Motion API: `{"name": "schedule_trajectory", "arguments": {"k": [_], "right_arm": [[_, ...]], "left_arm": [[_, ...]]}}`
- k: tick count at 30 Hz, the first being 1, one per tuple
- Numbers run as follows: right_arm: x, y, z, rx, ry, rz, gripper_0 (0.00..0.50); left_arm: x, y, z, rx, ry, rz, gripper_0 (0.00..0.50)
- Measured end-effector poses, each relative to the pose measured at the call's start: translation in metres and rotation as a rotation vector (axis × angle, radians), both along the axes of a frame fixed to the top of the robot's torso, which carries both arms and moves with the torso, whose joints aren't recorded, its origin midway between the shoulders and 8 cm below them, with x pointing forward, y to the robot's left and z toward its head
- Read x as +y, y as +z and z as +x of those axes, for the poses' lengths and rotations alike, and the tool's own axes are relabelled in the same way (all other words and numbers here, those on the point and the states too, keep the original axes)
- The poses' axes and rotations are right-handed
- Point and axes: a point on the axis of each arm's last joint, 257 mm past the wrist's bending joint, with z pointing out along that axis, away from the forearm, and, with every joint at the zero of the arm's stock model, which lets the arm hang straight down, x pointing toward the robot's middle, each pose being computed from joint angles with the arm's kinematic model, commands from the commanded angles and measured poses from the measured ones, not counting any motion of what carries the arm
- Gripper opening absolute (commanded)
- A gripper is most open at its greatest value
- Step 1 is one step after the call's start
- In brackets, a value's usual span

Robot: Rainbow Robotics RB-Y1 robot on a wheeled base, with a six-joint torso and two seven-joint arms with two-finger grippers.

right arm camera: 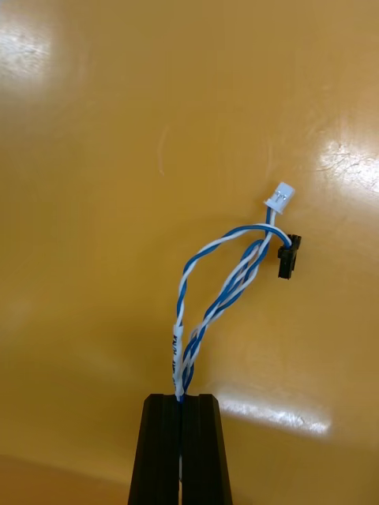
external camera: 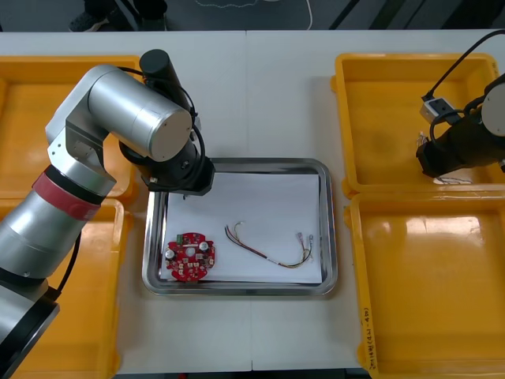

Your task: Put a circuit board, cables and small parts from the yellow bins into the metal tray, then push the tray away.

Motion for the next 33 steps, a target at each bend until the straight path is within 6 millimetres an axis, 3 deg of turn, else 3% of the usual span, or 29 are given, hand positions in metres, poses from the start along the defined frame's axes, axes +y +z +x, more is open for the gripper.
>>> {"name": "schedule_trajectory", "arguments": {"k": [11,14,22,33], "right_arm": [[0.033,0.042,-0.007,0.056,-0.002,0.160,0.000],[0.044,0.053,-0.009,0.074,-0.067,0.233,0.000],[0.070,0.079,-0.018,0.071,-0.090,0.268,0.000],[0.119,0.091,-0.035,0.081,-0.128,0.276,0.000]], "left_arm": [[0.008,-0.015,-0.007,0.019,0.018,0.005,0.002],[0.008,-0.017,-0.007,0.022,0.019,0.004,0.078],[0.009,-0.021,-0.009,0.026,0.021,0.001,0.496],[0.008,-0.020,-0.009,0.023,0.019,0.000,0.500]]}}
